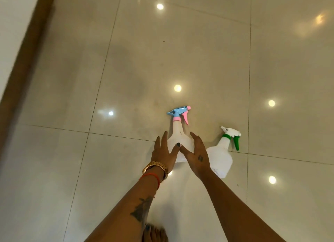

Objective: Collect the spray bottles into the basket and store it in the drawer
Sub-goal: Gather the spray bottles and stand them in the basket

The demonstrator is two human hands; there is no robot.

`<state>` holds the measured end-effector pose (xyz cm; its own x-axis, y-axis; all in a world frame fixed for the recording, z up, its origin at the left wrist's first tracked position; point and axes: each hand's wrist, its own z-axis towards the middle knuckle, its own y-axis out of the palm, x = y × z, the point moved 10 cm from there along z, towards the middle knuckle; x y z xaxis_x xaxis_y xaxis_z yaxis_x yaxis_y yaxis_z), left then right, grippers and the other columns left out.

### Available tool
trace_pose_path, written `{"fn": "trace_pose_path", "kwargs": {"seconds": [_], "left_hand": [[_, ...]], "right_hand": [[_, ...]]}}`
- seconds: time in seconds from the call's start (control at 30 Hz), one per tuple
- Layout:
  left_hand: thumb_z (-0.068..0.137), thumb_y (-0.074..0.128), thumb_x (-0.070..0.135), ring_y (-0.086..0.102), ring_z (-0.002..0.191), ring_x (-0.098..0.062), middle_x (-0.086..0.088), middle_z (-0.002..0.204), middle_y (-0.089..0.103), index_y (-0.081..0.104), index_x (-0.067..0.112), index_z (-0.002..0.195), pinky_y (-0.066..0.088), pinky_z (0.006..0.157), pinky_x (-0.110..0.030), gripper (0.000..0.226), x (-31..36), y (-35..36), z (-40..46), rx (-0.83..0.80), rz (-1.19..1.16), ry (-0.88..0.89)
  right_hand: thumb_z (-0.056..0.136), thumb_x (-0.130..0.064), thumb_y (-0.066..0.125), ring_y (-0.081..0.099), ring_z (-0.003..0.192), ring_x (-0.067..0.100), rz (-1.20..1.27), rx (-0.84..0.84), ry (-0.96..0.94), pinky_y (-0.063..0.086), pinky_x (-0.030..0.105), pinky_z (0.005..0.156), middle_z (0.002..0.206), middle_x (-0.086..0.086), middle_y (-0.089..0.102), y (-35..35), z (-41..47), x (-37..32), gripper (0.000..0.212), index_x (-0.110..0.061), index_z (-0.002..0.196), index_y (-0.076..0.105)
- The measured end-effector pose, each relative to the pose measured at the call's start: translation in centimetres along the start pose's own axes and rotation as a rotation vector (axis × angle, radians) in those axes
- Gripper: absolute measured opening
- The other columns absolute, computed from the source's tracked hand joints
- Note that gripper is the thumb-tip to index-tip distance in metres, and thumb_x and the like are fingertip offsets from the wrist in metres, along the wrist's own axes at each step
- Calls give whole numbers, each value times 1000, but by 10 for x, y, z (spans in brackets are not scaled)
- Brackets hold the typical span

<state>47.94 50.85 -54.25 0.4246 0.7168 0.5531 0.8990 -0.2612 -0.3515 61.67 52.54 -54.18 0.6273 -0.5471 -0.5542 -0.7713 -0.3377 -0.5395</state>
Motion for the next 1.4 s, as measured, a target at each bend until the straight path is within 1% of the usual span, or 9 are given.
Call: {"fn": "trace_pose_path", "kwargs": {"seconds": [0.23,0.43,0.6,0.7,0.83,0.93,1.2,1.3,1.4], "left_hand": [[93,40,44,43,127,-27,-5,146,38,20,26,143,38,106,-43,57,7,12,-1,-58,-174,-13],[93,44,40,43,126,-25,-4,145,39,22,25,143,39,106,-40,57,29,-15,-23,-17,-261,42],[90,51,41,40,130,-22,1,148,35,23,30,142,38,107,-39,60,64,-85,-69,70,-369,172],[87,54,42,41,128,-17,5,147,35,25,35,140,40,106,-38,60,83,-150,-103,180,-420,252],[86,55,42,40,113,0,27,134,34,26,49,130,38,91,-10,54,107,-249,-160,369,-484,373],[87,55,40,36,106,14,44,117,26,25,58,120,32,73,7,48,116,-329,-216,532,-544,443],[79,52,47,42,122,-1,39,127,33,30,64,118,47,94,-25,48,83,-501,-376,908,-666,561],[79,54,42,47,123,-9,18,140,38,32,56,125,52,93,-29,53,57,-540,-427,1043,-690,588],[78,58,44,49,121,-10,19,136,40,34,58,123,54,89,-39,53,23,-568,-469,1140,-745,596]], "right_hand": [[90,-42,52,42,106,14,208,-100,58,41,31,94,124,-8,41,10,-1,5,58,-34,140,24],[89,-36,55,48,112,22,245,-75,-26,46,42,100,123,-6,43,-11,-18,-33,49,-36,132,31],[87,-31,60,51,117,23,302,-82,-215,46,40,99,129,-6,49,-32,-57,-121,42,-44,120,36],[80,-42,62,51,115,19,288,-88,-355,46,28,91,125,-11,49,-40,-89,-198,43,-48,115,39],[72,-44,59,54,112,12,303,-144,-540,50,14,77,125,-19,50,-41,-137,-305,51,-50,119,39],[72,-42,63,53,115,8,303,-221,-687,54,19,81,129,-17,50,-29,-180,-387,56,-44,125,42],[67,-45,66,54,116,5,286,-539,-1061,55,24,82,130,-19,50,39,-338,-573,62,-43,124,43],[69,-41,69,53,119,11,247,-636,-1150,56,35,87,131,-16,49,72,-393,-613,60,-43,122,41],[71,-37,69,52,119,11,215,-746,-1198,56,37,87,129,-20,48,113,-439,-636,59,-45,123,41]]}}
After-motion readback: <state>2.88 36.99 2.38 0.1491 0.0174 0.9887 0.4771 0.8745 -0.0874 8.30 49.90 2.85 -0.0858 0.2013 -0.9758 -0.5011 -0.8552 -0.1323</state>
